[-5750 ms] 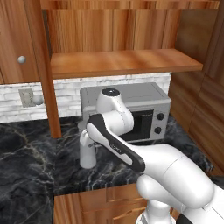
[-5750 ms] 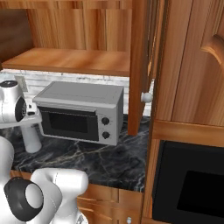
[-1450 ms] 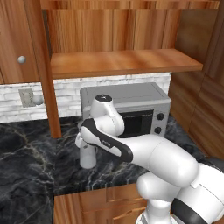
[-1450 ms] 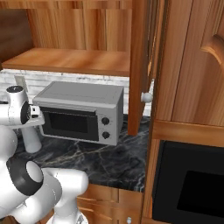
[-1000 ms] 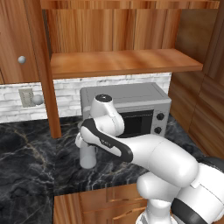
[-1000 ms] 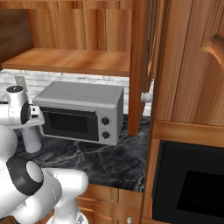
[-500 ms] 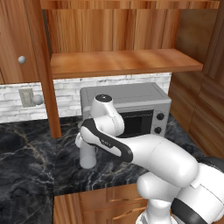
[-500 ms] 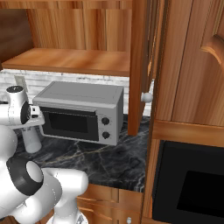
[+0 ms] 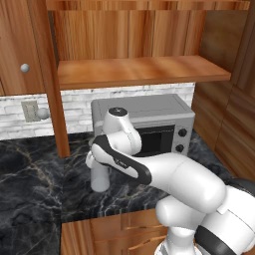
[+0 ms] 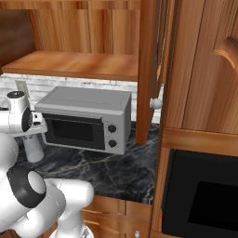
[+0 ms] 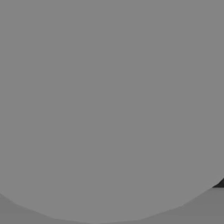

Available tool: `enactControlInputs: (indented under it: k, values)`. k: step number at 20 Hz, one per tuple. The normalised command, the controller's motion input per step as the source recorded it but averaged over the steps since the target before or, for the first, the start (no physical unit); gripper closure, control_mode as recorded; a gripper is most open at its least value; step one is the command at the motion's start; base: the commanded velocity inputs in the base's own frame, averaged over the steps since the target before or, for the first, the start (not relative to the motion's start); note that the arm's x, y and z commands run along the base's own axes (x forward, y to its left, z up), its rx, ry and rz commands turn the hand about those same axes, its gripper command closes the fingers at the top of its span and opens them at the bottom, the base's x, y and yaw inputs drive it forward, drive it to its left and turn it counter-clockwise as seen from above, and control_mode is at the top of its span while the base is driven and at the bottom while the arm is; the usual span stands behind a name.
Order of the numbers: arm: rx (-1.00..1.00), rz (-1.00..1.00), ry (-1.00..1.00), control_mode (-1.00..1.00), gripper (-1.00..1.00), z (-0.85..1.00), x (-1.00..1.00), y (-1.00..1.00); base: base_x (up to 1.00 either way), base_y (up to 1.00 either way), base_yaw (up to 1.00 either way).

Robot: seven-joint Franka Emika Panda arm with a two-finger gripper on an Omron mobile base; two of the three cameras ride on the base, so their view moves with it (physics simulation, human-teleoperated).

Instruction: There is a tray on the dining counter. Grab the cup, mug, and pitcher and place them on the tray. The pitcher may be placed next to the tray if it cannot fit the tray.

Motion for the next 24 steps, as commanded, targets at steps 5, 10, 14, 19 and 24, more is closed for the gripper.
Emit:
enactControlInputs:
  k: [5,10,14,19,24]
  values:
    - [0.0,0.0,0.0,-1.0,1.0,0.15,-0.16,-0.07,0.0,0.0,0.0]
    - [0.0,0.0,0.0,-1.0,1.0,0.19,-0.26,-0.29,0.0,0.0,0.0]
    - [0.0,0.0,0.0,-1.0,1.0,0.09,-0.3,-0.43,0.0,0.0,0.0]
    - [0.0,-0.02,0.0,-1.0,1.0,0.14,-0.26,-0.39,0.0,0.0,0.0]
    - [0.0,-0.11,0.0,-1.0,1.0,0.09,-0.12,-0.37,0.0,0.0,0.0]
